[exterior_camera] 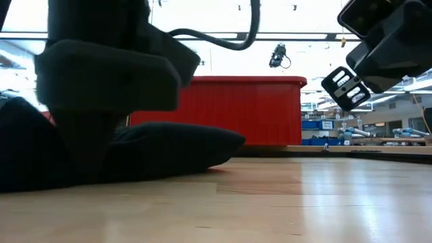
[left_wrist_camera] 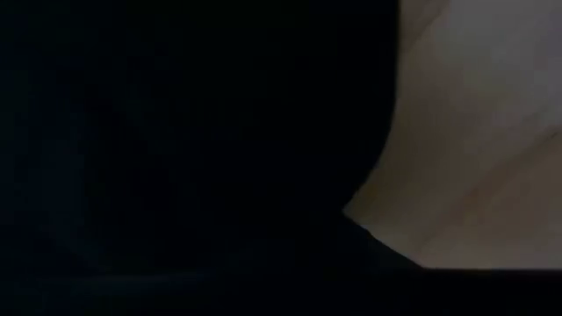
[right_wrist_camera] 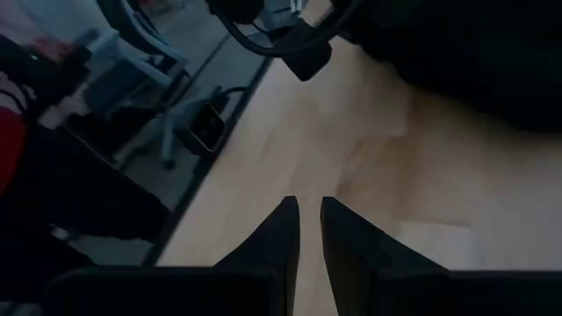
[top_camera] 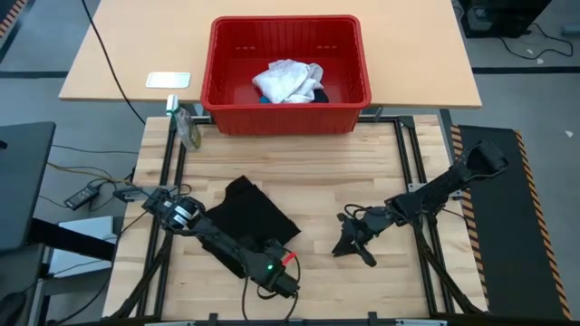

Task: Fold laundry
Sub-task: Fold the black shirt on the table

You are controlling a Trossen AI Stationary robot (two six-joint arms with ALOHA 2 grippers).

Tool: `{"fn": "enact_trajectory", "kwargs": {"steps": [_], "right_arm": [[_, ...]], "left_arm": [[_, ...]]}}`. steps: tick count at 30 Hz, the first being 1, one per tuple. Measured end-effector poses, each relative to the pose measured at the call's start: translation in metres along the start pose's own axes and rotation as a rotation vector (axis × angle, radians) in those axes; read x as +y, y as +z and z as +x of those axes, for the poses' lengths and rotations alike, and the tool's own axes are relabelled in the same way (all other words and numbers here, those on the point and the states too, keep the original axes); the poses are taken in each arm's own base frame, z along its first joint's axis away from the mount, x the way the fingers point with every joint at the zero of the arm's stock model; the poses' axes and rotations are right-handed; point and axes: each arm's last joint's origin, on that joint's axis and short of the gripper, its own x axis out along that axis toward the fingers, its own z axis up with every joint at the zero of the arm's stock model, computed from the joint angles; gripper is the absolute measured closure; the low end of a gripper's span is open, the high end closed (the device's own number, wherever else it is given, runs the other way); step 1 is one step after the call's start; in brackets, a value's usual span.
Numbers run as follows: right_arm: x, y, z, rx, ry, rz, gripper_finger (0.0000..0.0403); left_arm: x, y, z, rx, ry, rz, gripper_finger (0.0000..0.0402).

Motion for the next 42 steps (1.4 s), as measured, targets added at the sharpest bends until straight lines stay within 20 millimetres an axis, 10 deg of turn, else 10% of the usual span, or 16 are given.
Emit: {"fn": "enact_trajectory", "kwargs": {"steps": [6, 15, 32, 37, 42], "right_arm": [[-0.004, 0.0, 0.007, -0.031, -0.107, 0.13, 0.0343], [0.005, 0.007, 0.002, -0.096, -0.158, -0.191, 0.0323], [0.002, 0.042, 0.07, 0.019, -0.4, -0.583, 0.0083], [-0.009, 0.047, 0.096, 0.031, -0.433, -0.521, 0.0107], [-0.005, 0.067, 0.098, 0.02, -0.38, -0.362, 0.0257]], "left_arm": [[0.002, 0.008, -0.021, -0.02, -0.1, 0.072, 0.039], [-0.001, 0.011, -0.089, -0.156, -0.242, 0.256, 0.0396], [0.012, 0.018, -0.118, -0.169, -0.228, 0.318, 0.0397], [0.014, 0.021, -0.126, -0.181, -0.242, 0.335, 0.0397], [0.016, 0.02, -0.141, -0.21, -0.274, 0.383, 0.0397]]}}
